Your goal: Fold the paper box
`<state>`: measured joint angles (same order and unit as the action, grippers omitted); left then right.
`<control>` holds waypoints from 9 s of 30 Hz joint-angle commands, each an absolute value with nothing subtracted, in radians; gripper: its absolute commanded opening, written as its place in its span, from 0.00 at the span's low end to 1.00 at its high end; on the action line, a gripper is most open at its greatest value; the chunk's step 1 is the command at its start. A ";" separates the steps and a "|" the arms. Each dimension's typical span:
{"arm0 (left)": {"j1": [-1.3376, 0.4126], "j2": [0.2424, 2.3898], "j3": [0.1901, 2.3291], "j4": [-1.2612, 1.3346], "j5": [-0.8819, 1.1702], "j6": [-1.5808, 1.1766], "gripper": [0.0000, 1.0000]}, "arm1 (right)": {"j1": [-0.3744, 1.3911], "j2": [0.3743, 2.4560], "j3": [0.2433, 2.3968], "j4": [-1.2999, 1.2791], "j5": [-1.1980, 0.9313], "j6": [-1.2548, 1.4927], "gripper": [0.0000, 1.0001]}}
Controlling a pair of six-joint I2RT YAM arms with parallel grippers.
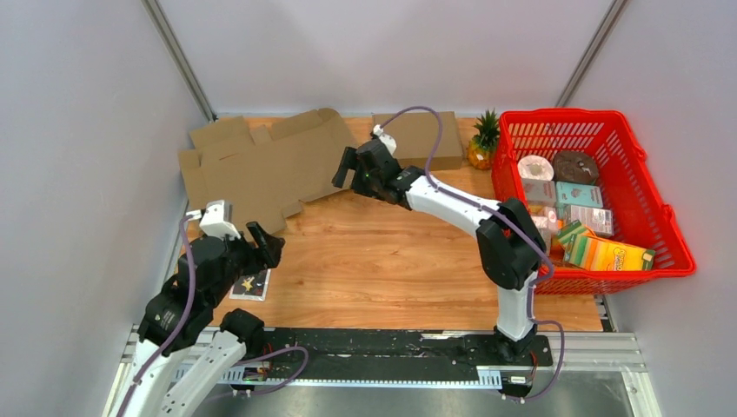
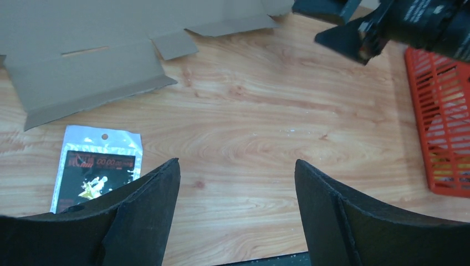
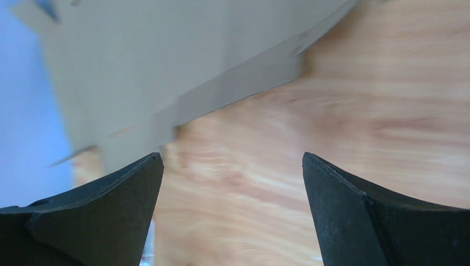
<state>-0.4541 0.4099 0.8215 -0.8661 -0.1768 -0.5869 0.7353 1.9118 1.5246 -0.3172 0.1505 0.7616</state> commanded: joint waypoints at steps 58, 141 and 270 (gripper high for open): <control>-0.448 0.399 0.864 -0.962 -0.061 -0.721 1.00 | 0.995 1.298 0.919 -0.220 0.264 1.221 0.68; -0.204 1.261 1.138 -0.721 0.345 0.121 0.00 | 0.420 2.327 2.249 -0.741 -0.973 -0.292 0.97; -0.500 1.027 0.914 -0.044 0.143 -0.368 0.60 | 0.744 1.563 1.517 -0.726 0.061 -0.259 0.00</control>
<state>-0.4973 1.0050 0.7353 0.0612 0.1318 -0.5568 0.7071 1.5295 1.4673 -0.6941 -0.0330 -0.1398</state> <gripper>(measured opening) 0.510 0.010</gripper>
